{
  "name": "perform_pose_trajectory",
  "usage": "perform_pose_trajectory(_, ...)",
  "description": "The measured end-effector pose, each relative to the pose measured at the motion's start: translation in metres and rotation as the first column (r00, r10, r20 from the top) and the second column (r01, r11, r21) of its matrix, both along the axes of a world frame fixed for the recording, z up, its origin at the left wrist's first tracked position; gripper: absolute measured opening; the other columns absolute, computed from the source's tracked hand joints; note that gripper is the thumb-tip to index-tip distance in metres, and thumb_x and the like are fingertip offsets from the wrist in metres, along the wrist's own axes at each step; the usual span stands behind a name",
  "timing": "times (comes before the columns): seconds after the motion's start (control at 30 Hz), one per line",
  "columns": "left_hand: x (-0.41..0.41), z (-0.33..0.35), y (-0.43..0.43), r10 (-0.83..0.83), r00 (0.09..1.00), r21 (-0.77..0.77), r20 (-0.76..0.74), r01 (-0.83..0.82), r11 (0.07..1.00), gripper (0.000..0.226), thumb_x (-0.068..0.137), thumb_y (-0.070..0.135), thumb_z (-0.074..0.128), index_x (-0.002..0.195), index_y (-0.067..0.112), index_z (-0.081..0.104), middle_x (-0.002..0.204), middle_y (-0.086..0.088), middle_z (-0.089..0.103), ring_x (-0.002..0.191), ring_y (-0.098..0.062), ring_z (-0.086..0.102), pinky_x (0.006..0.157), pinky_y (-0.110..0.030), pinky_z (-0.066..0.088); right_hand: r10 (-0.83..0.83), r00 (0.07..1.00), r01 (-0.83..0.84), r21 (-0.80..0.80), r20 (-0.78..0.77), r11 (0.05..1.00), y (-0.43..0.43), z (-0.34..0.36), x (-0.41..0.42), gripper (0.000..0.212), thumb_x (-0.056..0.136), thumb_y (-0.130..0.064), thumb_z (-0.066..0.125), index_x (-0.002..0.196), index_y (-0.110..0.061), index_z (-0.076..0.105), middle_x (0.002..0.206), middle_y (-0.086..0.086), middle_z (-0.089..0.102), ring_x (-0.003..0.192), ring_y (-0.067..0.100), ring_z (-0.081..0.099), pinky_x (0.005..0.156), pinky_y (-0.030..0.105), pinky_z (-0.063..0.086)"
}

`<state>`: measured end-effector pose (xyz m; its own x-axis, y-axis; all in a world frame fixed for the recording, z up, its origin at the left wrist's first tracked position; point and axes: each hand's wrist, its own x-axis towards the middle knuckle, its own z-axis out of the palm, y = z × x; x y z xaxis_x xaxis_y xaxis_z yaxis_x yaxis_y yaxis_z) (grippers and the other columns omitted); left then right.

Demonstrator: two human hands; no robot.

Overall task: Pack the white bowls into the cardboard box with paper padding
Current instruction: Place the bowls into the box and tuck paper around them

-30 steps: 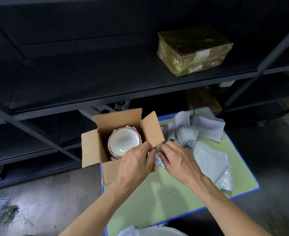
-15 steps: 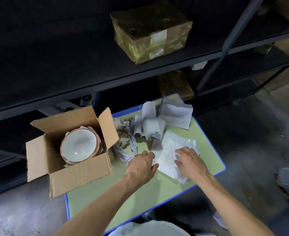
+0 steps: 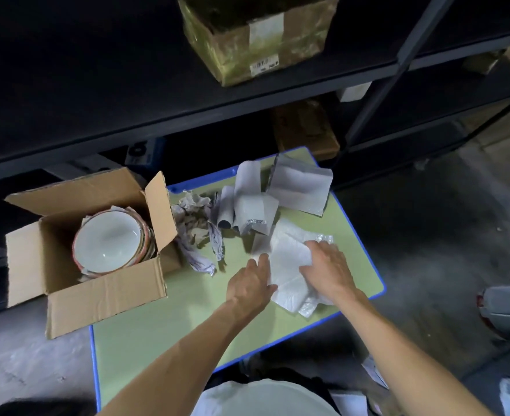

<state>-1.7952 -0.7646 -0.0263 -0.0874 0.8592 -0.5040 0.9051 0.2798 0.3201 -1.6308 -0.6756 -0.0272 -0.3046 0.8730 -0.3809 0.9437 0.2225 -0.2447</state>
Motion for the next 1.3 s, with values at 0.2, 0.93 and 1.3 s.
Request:
perform_pose_trajectory(0.2,-0.006,0.008,-0.001,0.066,0.996,0.185,0.055,-0.075,0.980,0.066,0.097,0.062,0.038,0.146,0.020,0.027,0.130,-0.006,0.051,0.116,-0.026,0.051,0.091,-0.037,0.045,-0.253,0.914,0.134,-0.351,-0.318,0.927,0.015,0.027,-0.002,0.016,0.084,-0.028,0.063,0.099,-0.021,0.062,0.092,-0.008,0.061,0.088,0.015,0.059,0.075,0.032,0.046)
perform_pose_trajectory(0.93,-0.057,0.090,-0.027,0.222,0.958,0.530,0.180,-0.285,0.799,0.019,0.081,0.023,0.057,0.094,0.027,0.044,0.065,0.007,0.054,0.058,-0.024,0.049,0.053,-0.035,0.041,0.158,0.894,-0.184,-0.022,-0.419,0.983,-0.008,0.114,-0.044,0.037,0.093,-0.026,0.054,0.127,-0.039,0.058,0.114,-0.015,0.043,0.099,-0.001,0.048,0.091,0.024,0.044)
perform_pose_trajectory(1.3,-0.101,0.118,-0.076,0.293,0.844,0.529,0.449,-0.515,0.675,0.015,0.089,0.030,0.046,0.094,0.044,0.041,0.081,0.020,0.053,0.076,0.005,0.051,0.053,-0.012,0.031,0.270,0.864,-0.302,-0.008,-0.426,0.953,-0.020,0.156,-0.101,0.030,0.080,-0.036,0.065,0.069,-0.019,0.043,0.059,-0.009,0.041,0.055,0.007,0.038,0.053,0.030,0.028)
